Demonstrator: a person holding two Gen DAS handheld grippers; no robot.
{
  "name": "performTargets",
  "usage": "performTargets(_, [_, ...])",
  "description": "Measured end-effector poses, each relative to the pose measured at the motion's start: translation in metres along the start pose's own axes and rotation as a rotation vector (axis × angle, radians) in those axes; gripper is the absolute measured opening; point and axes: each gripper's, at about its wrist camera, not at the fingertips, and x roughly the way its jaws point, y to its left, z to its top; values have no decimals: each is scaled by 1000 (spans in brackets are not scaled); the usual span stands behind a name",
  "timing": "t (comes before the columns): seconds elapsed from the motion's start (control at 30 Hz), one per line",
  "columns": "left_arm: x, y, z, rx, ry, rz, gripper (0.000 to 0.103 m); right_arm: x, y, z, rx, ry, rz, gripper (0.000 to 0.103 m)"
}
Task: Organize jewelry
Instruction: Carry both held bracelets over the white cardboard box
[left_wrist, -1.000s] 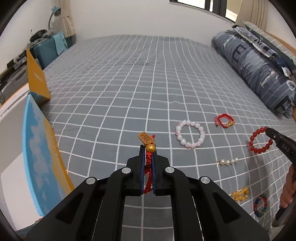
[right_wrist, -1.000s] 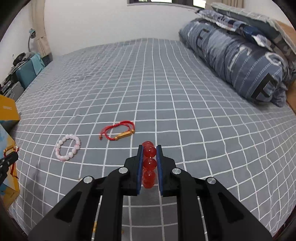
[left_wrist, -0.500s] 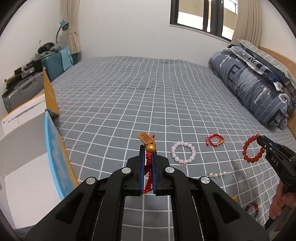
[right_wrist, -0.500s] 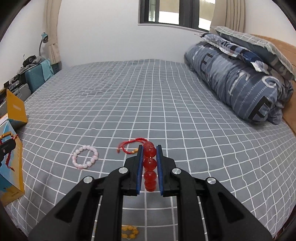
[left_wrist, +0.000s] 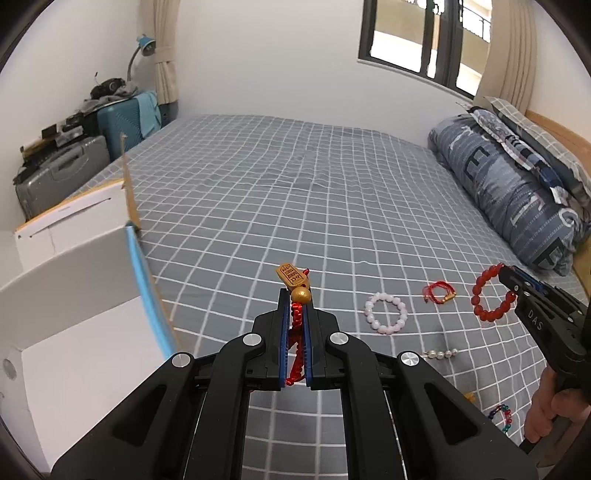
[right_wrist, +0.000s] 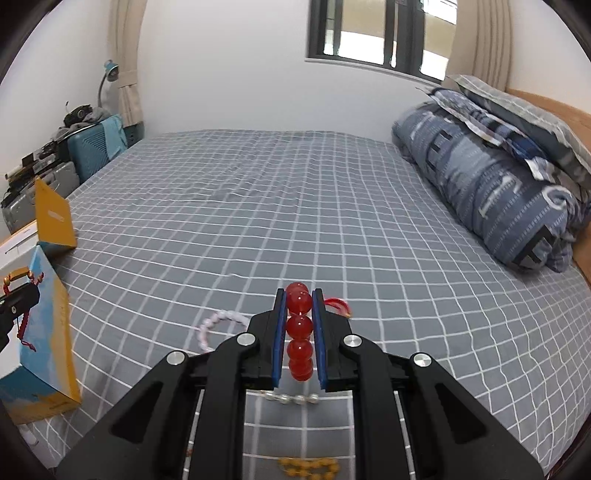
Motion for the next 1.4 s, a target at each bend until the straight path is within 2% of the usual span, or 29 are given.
performTargets(0.27, [-17,39,11,-56,7,72,6,-9,56,10,-75,-23,45,13])
performTargets(0.43, [-33,51,17,-53,-9,111,6,-24,89,25,-104,-44,94,13])
performTargets(0.73, [-62,97,22,-123,-17,167,6,-53,143,53,-159,-62,182,13])
performTargets(1.1, [-90,165,1,-189,5,283,6,-74,214,58,-222,-69,275,13])
performTargets(1.4, [-106,220,-22,-259,12,342,6,-87,279,43,-272,-62,369,13])
